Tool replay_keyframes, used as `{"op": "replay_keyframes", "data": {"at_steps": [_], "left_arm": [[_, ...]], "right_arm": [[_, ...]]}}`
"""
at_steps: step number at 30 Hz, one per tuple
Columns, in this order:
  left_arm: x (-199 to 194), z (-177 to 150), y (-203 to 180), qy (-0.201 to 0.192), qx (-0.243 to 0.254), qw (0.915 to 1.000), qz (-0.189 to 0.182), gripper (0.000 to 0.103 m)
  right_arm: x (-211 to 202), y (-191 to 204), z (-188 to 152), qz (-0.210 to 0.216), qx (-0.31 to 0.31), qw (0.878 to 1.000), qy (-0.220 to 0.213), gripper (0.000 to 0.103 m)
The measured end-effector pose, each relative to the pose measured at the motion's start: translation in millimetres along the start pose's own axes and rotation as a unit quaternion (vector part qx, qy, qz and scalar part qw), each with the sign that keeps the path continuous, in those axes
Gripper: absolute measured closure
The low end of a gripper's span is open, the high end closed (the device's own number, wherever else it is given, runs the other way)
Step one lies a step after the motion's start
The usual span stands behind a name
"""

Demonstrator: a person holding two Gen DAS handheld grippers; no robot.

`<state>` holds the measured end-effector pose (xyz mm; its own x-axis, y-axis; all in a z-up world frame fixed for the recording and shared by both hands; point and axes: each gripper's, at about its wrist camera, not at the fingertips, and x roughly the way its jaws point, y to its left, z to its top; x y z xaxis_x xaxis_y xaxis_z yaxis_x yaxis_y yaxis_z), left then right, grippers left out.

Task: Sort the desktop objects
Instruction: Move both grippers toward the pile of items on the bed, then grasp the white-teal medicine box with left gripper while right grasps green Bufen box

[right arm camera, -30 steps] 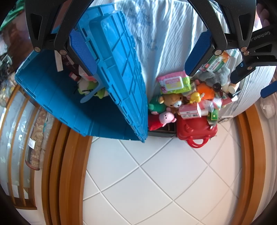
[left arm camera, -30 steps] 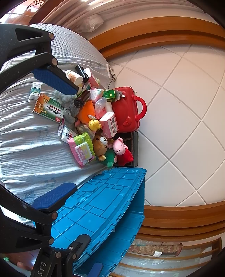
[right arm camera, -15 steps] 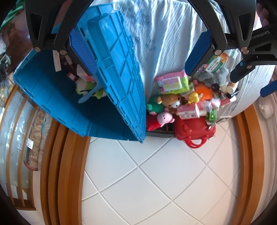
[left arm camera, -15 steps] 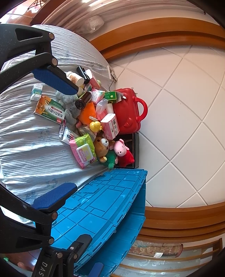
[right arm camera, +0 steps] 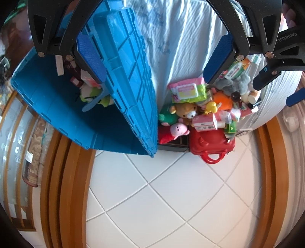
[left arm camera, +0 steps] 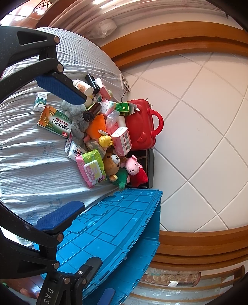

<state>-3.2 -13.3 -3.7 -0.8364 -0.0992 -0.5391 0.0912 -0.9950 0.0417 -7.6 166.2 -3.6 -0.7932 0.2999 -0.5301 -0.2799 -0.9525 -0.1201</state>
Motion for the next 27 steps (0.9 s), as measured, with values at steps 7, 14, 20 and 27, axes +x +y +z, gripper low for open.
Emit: {"op": "replay_keyframes", "data": {"at_steps": [7, 14, 20, 27], "left_arm": [[15, 4, -3, 0.005, -0.014, 0.9998, 0.011, 0.000], [48, -15, 14, 0.039, -0.056, 0.9954, 0.067, 0.000], [86, -61, 60, 0.103, -0.097, 0.9802, 0.138, 0.000], [140, -129, 129, 0.190, -0.110, 0.9645, 0.147, 0.002]], "right_arm": [[17, -1, 7, 0.022, -0.013, 1.000, 0.004, 0.000], [50, 9, 16, 0.071, -0.049, 0.996, 0.006, 0.000], [105, 43, 12, 0.136, -0.082, 0.986, 0.040, 0.000], [166, 80, -17, 0.163, -0.091, 0.977, 0.103, 0.000]]}}
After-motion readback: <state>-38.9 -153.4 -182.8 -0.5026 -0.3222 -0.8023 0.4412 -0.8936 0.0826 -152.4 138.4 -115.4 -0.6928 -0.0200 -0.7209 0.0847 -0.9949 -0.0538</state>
